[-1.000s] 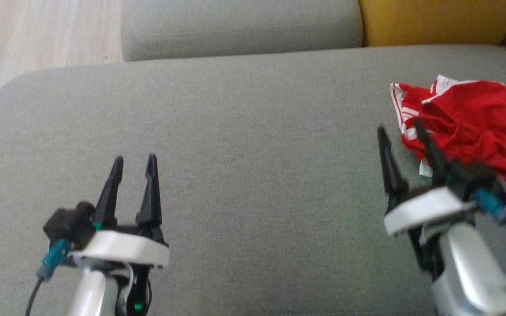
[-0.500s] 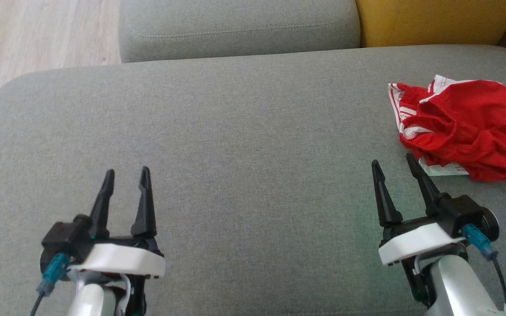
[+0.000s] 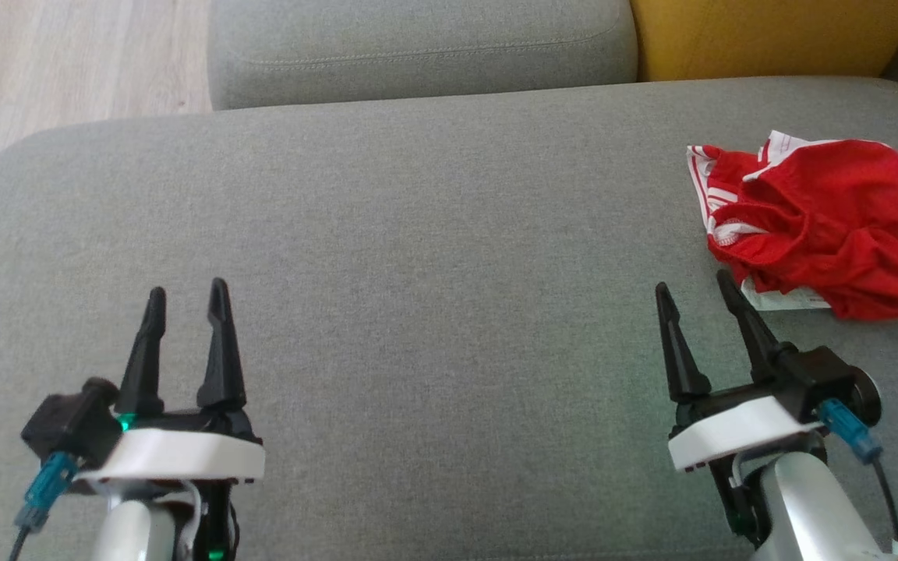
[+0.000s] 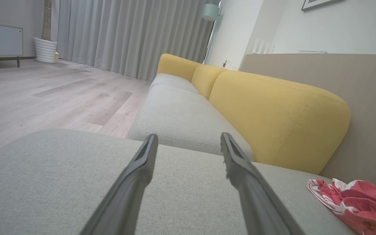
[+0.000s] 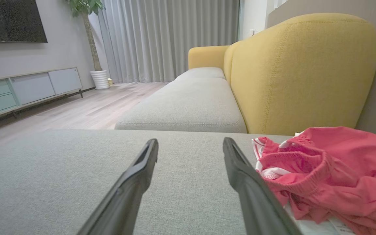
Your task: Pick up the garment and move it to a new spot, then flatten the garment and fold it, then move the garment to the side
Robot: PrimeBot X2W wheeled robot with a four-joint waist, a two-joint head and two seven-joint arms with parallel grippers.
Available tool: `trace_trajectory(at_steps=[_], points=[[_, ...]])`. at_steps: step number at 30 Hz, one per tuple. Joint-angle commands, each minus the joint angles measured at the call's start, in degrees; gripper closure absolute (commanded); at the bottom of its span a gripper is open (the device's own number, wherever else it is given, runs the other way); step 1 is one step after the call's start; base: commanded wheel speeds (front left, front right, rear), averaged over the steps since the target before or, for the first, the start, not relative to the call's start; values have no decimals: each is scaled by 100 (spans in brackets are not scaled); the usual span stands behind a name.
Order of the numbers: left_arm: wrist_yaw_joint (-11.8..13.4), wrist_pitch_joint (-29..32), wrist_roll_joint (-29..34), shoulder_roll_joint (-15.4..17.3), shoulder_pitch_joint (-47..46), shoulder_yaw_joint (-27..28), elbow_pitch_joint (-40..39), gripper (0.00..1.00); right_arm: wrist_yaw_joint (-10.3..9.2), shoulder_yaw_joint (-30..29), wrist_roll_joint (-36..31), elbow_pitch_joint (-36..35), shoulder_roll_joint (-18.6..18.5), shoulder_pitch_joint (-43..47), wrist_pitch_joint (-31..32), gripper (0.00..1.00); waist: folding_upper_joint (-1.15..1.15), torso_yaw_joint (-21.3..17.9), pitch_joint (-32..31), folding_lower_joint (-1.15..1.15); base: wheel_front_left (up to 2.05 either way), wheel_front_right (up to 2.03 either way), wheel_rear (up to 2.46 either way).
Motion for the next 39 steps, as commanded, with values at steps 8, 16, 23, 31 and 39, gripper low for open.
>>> trace_trajectory(at_steps=[8,16,23,31,39], points=[[7,-29,-133,39,-98,302,-164,0,19,164,59,-163,24,-239,-89,0,0,-14,-6,0,0,0,0],[-2,26,-269,-14,123,39,409,100,0,43,142,272,2,143,27,100,0,-20,0,0,0,0,0],[-41,137,-682,0,84,90,458,100,1,-4,667,237,-26,143,117,100,0,-14,-9,0,0,0,0],[-86,263,-1151,13,36,150,515,100,2,-58,1255,204,-51,139,220,100,0,-7,-21,0,0,0,0],[-125,374,-1559,22,-2,204,560,100,4,-110,1765,169,-68,141,312,100,0,-2,-30,0,0,0,0]])
